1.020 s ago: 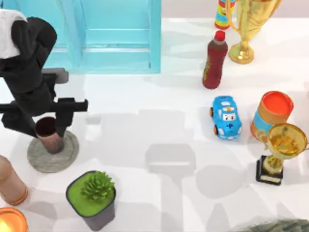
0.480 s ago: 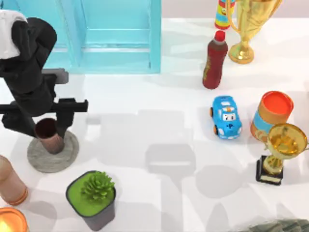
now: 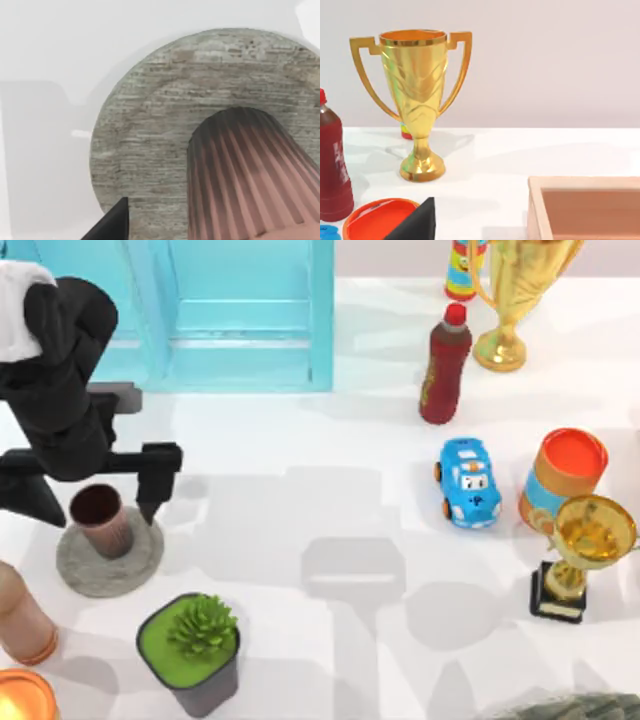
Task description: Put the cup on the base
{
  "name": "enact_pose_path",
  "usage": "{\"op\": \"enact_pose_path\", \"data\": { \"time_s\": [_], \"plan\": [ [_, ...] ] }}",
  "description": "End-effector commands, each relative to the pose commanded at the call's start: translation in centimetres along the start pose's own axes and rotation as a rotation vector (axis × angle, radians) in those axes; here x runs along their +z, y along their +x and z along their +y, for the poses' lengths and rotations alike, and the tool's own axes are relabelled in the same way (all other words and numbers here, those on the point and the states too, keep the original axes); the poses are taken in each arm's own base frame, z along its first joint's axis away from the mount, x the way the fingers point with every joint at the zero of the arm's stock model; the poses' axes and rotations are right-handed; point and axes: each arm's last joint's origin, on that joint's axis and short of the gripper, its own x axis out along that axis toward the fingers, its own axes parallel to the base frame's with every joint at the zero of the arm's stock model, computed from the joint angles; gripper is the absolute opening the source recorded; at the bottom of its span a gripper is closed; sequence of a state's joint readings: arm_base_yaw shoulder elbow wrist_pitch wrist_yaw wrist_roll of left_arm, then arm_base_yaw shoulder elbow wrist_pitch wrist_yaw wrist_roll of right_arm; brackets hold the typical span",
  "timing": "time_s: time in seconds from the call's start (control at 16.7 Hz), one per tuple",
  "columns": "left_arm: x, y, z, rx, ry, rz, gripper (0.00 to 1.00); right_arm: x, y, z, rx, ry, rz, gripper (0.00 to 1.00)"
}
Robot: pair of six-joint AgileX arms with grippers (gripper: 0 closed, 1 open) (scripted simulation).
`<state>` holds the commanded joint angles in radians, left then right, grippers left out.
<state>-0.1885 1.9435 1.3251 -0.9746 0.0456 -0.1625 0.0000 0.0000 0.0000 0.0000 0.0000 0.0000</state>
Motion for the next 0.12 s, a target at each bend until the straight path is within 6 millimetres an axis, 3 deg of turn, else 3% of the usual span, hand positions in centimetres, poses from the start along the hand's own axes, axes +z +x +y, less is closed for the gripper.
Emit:
{"op": "enact_pose_path", "data": {
  "time_s": [0.12],
  "plan": [
    [0.00, 0.00, 0.00, 0.000, 0.000, 0.000, 1.00, 0.00, 0.00, 0.00, 0.000, 0.000, 0.000, 1.00]
  ]
}}
